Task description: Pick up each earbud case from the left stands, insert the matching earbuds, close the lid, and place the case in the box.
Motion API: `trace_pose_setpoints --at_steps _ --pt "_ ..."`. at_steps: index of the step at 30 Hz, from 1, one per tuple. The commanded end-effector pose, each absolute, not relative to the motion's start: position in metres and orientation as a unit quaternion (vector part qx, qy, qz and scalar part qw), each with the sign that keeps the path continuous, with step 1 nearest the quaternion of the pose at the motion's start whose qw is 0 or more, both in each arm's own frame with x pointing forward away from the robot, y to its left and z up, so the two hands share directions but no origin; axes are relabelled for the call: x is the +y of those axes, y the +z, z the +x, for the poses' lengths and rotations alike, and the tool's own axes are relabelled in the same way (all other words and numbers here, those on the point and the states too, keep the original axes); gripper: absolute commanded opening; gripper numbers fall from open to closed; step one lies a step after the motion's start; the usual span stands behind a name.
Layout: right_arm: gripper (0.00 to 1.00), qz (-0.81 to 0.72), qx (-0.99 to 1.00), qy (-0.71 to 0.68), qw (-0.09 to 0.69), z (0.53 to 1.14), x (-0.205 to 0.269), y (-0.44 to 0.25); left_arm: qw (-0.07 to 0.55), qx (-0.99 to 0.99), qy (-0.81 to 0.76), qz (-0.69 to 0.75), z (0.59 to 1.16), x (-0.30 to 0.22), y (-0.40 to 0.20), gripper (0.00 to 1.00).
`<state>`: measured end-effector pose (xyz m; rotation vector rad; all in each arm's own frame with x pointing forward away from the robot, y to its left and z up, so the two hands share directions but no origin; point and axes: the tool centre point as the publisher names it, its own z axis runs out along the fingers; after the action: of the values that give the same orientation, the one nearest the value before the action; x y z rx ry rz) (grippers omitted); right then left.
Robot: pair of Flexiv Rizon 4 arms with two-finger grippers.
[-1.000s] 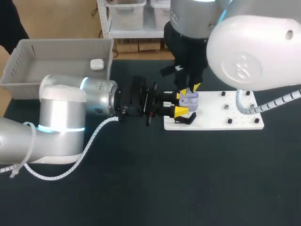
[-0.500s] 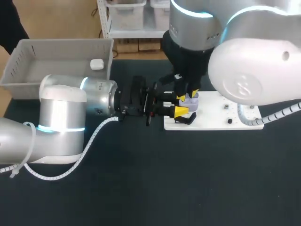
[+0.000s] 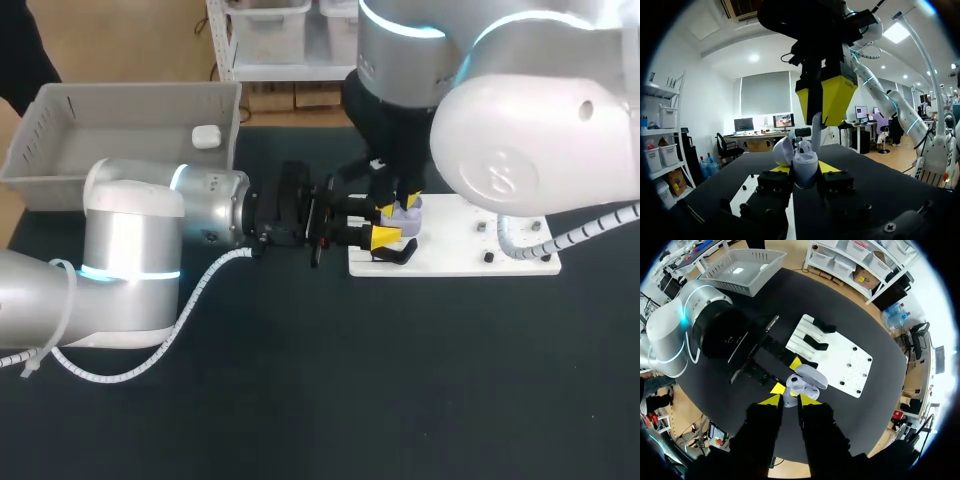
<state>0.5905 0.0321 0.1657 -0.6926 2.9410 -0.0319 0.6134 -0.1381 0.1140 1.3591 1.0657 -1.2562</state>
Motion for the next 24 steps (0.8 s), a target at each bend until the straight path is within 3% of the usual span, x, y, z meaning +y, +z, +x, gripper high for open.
trace_pose_setpoints --at_steps 1,24 --pt "0.0 -0.229 0.972 -0.01 0.056 0.592 0.0324 0.1637 0.483 0.437 -0.515 0.557 0.6133 -0.1381 0.1137 0.0" --pt "0.0 -0.221 0.974 -0.01 0.056 0.599 0.028 0.1571 0.483 0.437 -0.515 0.557 0.6133 -0.1381 0.1137 0.0"
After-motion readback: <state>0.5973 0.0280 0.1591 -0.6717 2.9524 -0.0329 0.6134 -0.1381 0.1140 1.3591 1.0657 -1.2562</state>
